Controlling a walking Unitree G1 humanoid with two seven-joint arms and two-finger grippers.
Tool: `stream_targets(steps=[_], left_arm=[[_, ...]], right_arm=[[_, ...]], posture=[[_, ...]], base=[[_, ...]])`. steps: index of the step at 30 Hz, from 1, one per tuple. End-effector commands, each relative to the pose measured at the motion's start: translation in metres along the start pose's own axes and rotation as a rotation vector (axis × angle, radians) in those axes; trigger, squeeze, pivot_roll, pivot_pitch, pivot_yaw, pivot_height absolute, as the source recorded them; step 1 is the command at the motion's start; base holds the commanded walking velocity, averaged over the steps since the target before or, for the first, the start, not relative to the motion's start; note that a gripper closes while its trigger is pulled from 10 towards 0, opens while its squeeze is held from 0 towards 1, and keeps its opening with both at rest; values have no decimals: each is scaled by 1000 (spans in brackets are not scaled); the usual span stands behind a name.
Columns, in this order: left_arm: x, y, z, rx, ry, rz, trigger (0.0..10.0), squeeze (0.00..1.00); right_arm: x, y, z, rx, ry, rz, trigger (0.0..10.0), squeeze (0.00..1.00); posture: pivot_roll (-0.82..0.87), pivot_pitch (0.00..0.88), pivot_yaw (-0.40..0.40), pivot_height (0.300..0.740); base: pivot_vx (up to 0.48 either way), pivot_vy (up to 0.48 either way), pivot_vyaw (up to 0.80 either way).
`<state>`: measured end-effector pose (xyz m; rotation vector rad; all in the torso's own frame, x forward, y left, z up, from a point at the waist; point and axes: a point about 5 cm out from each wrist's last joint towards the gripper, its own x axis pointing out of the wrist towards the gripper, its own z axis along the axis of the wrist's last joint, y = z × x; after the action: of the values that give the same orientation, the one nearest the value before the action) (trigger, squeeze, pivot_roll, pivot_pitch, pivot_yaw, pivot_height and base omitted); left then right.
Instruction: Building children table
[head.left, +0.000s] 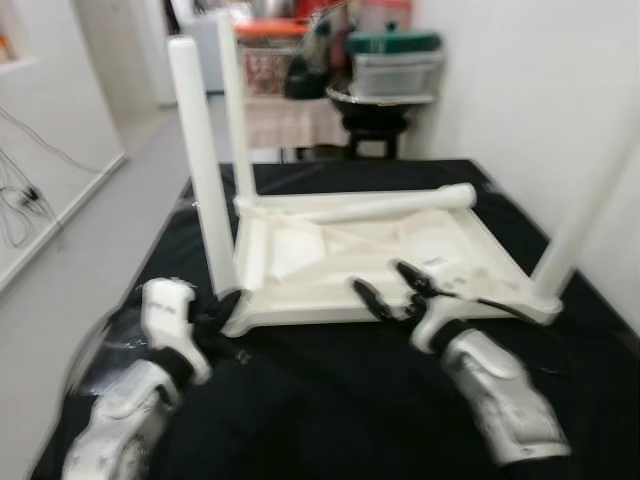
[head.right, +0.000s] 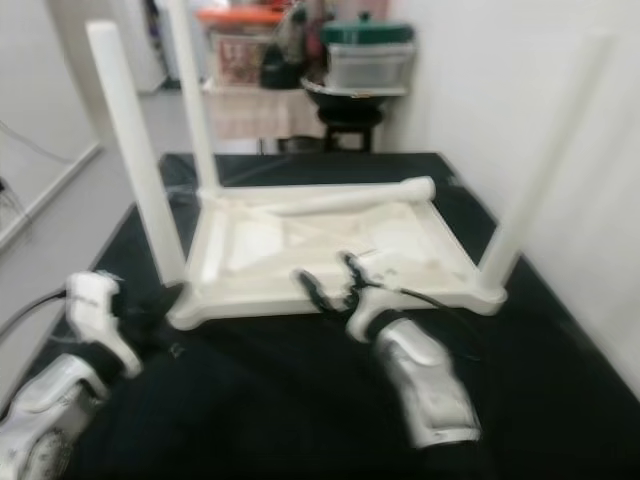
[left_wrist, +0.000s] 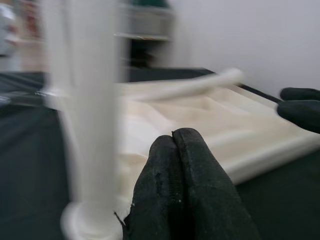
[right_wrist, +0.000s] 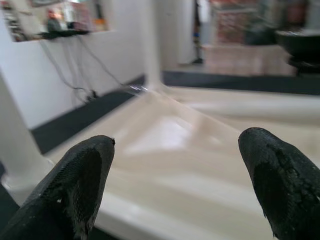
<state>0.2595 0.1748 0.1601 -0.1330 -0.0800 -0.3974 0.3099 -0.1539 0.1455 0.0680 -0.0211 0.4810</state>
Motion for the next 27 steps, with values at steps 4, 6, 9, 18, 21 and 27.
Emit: stream_targets(steps=[4, 6, 9, 18, 21, 27], left_arm=[[-3, 4, -3, 26, 16, 15, 10000, 0], [-4, 2, -3, 18, 2, 13, 10000, 0], [-4, 1, -4, 27, 14, -1, 10000, 0], [-9, -13, -9, 15, 63, -35, 10000, 0], [-19, -35, -19, -13, 121, -124, 10000, 0], [-33, -54, -33, -35, 186, -182, 10000, 0]], right_arm=[[6, 11, 0, -2, 12, 75, 10000, 0], [5, 15, -1, -31, 38, 156, 10000, 0], [4, 18, -3, -111, 83, 241, 10000, 0], [1, 1, -1, -483, 331, 347, 10000, 0], [-2, 0, 4, -529, 423, 448, 10000, 0], [1, -6, 11, -564, 539, 513, 10000, 0]], posture=[[40, 0, -48, 740], [41, 0, -50, 740], [43, 0, -53, 740], [30, 0, -56, 740], [36, 0, -59, 740], [47, 0, -65, 740]], base=[[277, 0, 0], [0, 0, 0], [0, 0, 0], [0, -210, 0], [0, 0, 0], [0, 0, 0]])
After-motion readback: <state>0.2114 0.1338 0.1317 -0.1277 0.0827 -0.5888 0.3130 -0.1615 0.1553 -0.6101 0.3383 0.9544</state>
